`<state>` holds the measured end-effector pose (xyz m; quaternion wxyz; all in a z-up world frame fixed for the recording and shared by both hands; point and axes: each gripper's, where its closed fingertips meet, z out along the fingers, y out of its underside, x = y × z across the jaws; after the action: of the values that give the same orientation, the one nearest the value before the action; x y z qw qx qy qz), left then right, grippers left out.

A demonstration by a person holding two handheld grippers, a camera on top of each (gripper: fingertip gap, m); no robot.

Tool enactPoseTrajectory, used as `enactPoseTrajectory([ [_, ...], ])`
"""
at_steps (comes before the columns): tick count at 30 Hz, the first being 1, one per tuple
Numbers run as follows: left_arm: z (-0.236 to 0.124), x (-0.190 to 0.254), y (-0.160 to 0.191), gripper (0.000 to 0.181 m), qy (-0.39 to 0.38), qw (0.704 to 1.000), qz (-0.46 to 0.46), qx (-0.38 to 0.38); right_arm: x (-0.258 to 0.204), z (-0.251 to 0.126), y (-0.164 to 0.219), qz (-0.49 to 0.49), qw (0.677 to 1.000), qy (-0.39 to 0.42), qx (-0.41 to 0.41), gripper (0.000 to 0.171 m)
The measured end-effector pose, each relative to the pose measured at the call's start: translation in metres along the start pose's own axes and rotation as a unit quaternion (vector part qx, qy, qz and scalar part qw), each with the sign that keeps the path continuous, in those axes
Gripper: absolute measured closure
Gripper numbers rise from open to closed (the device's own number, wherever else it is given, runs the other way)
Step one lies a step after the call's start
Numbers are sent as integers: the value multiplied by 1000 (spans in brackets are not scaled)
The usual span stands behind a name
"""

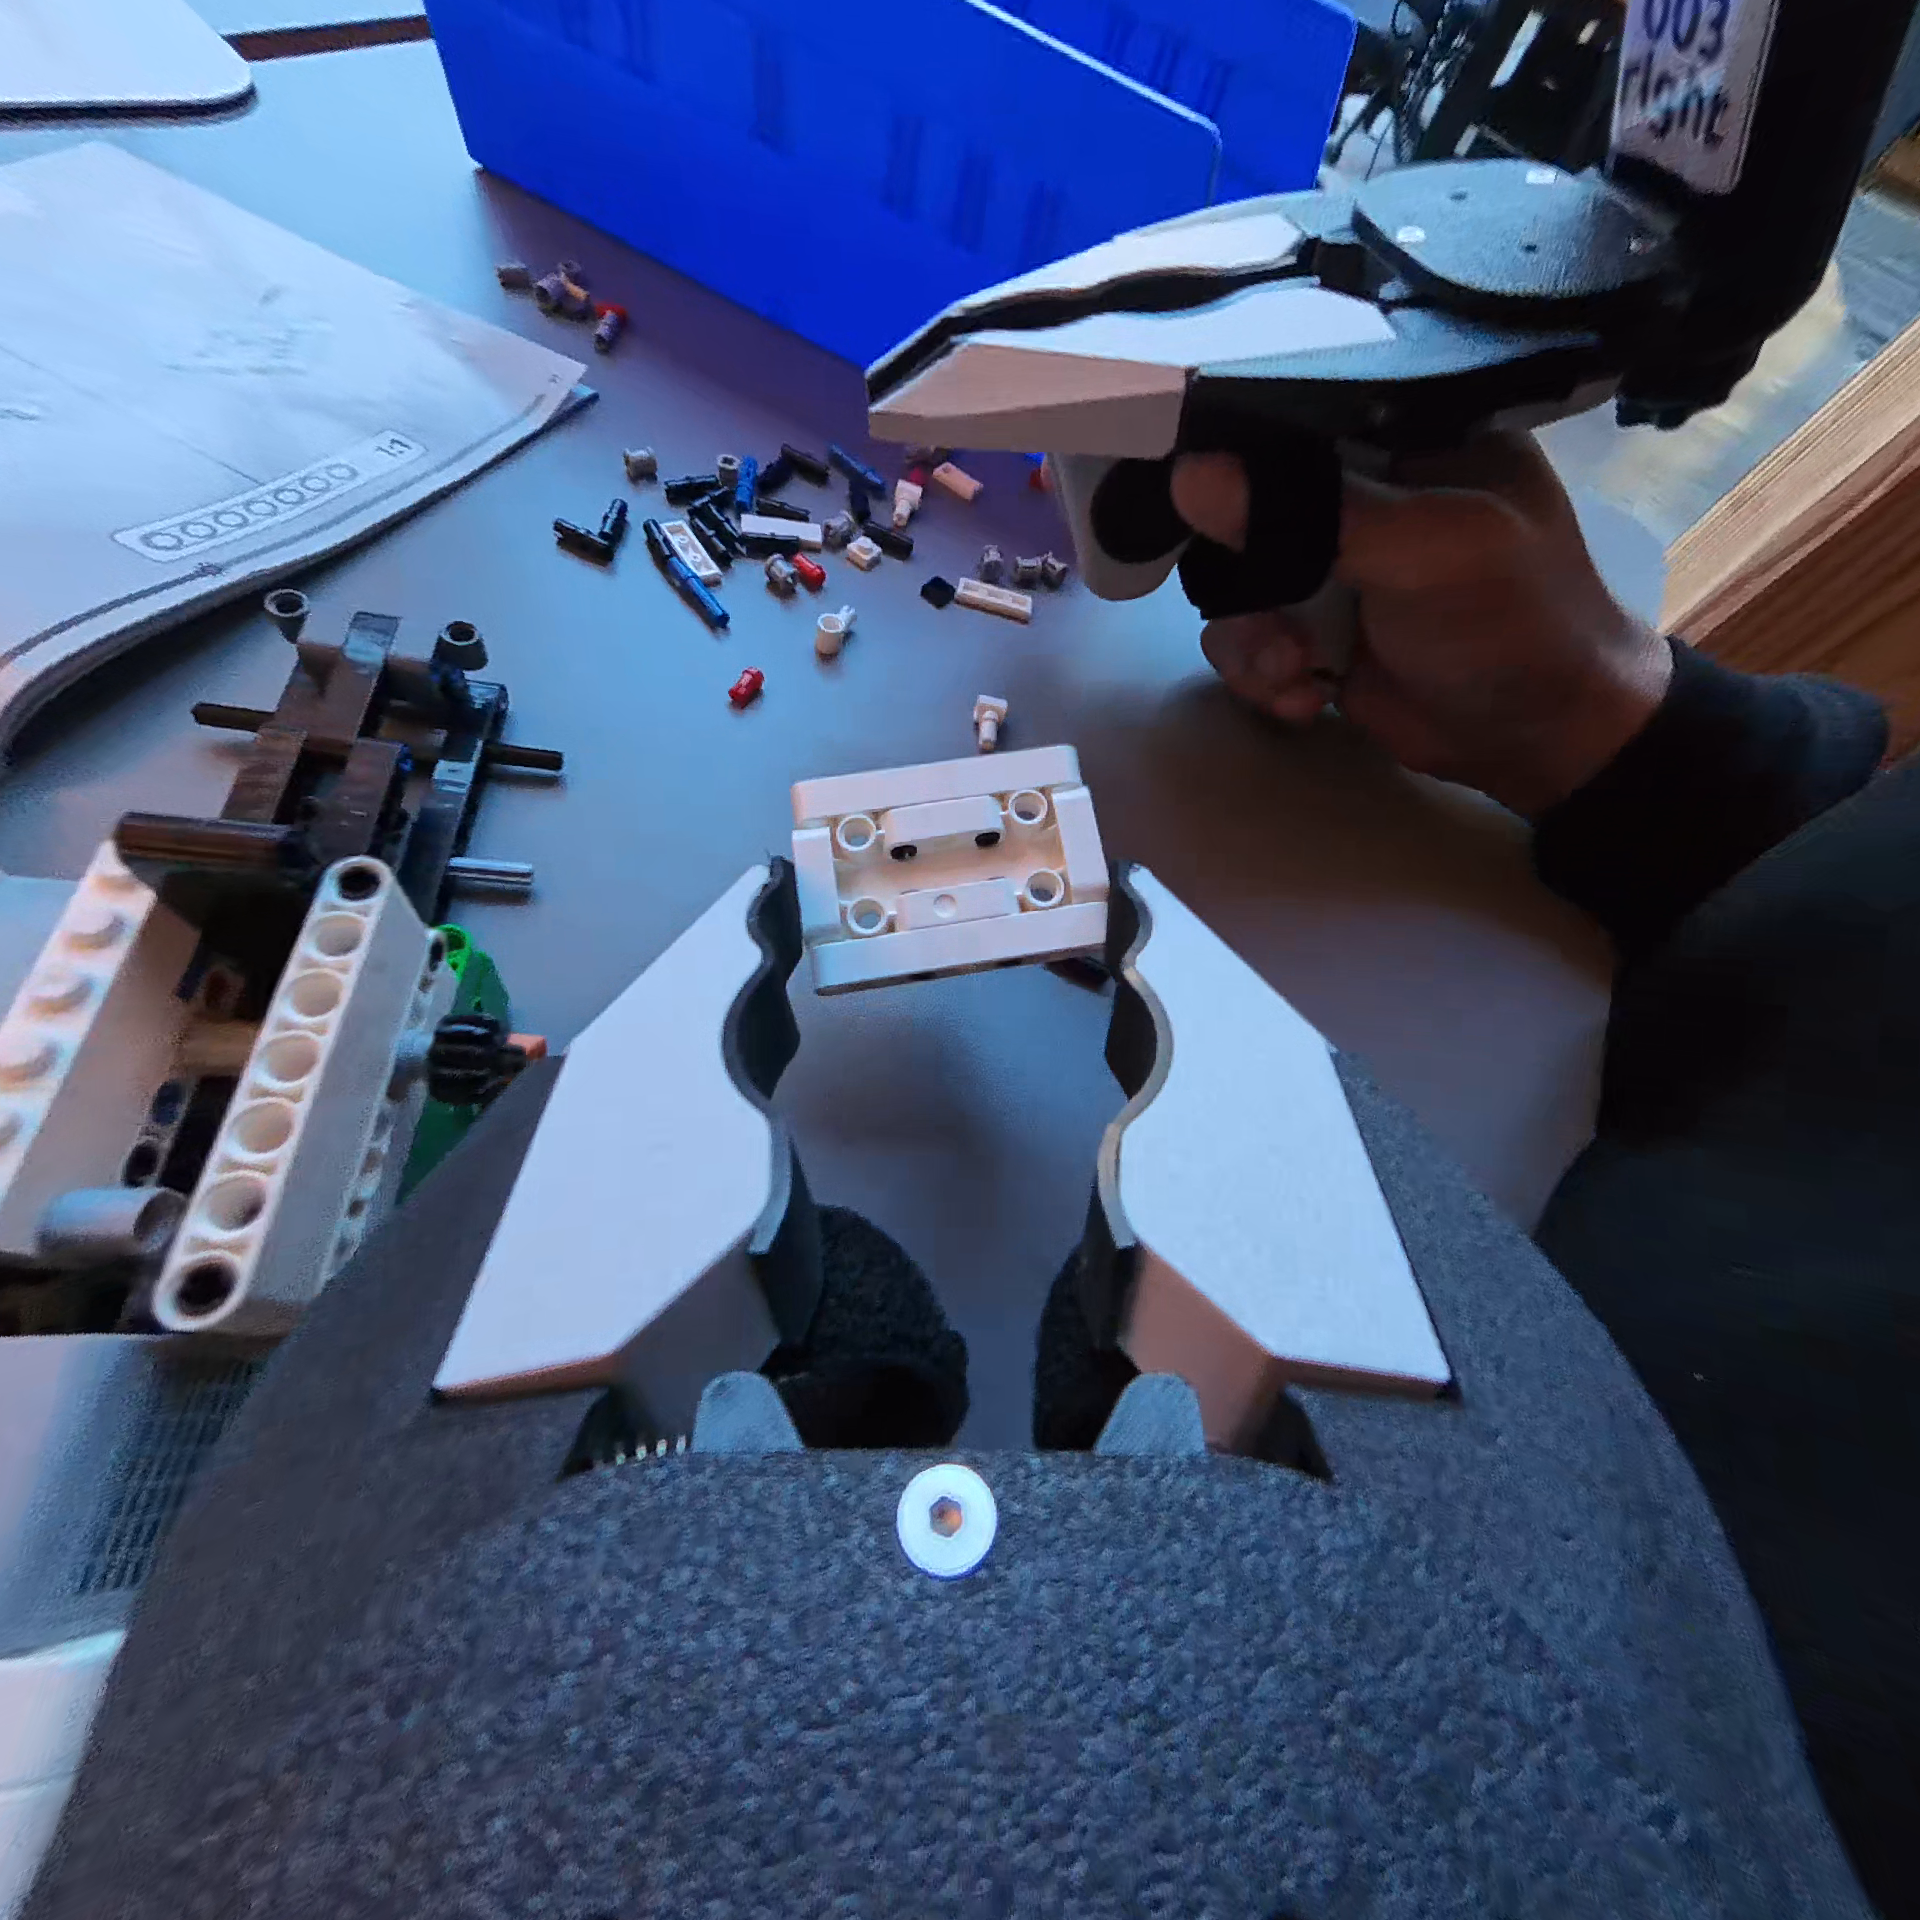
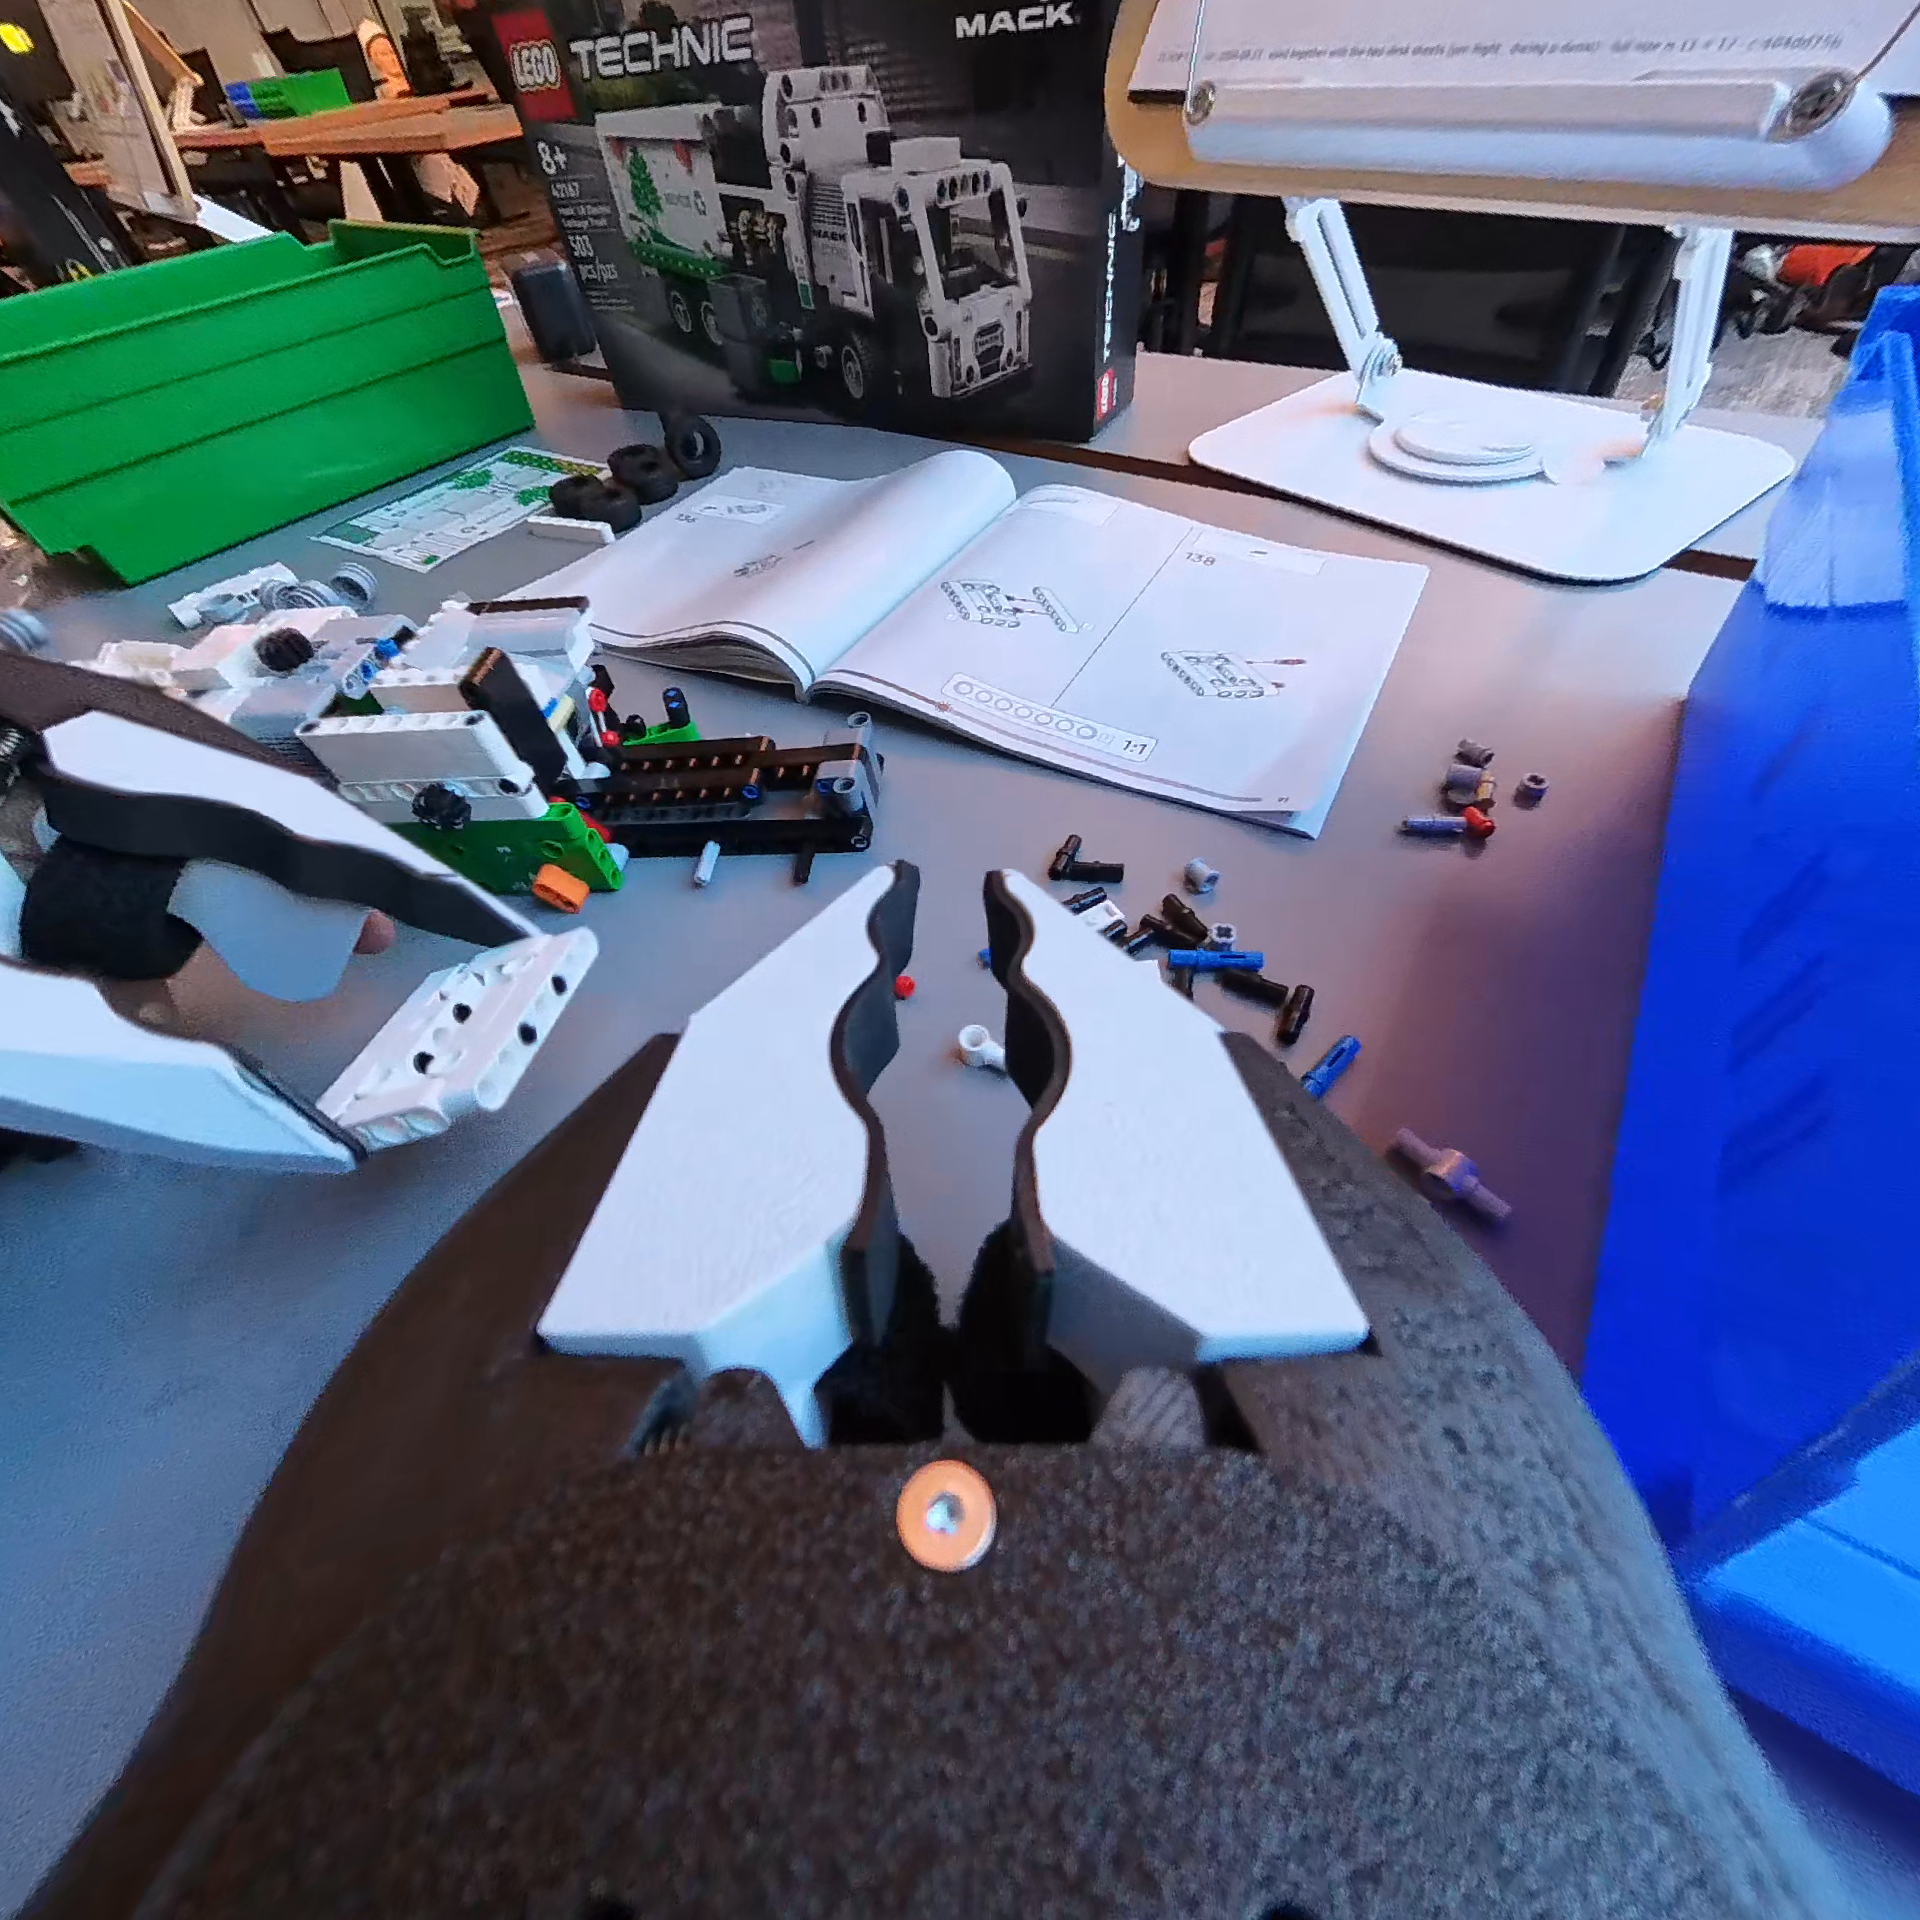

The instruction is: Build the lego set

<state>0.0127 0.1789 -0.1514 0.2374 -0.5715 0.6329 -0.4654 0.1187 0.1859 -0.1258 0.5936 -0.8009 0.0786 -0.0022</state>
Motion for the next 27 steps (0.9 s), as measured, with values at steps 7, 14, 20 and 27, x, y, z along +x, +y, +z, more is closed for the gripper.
enactPoseTrajectory([
  [7,-1,-5,-4,123,18,999,-40,14,-1,0,0,-7,1000,1,0,158],
  [14,4,1,3,123,8,1000,2,-11,2,-2,1,-10,1000,9,-3,159],
  [20,4,3,2,123,13,1000,5,-8,1,-1,2,-10,1000,8,-5,159],
  [27,4,4,3,123,19,1000,-1,-9,2,-2,1,-8,1000,8,-4,160],
])
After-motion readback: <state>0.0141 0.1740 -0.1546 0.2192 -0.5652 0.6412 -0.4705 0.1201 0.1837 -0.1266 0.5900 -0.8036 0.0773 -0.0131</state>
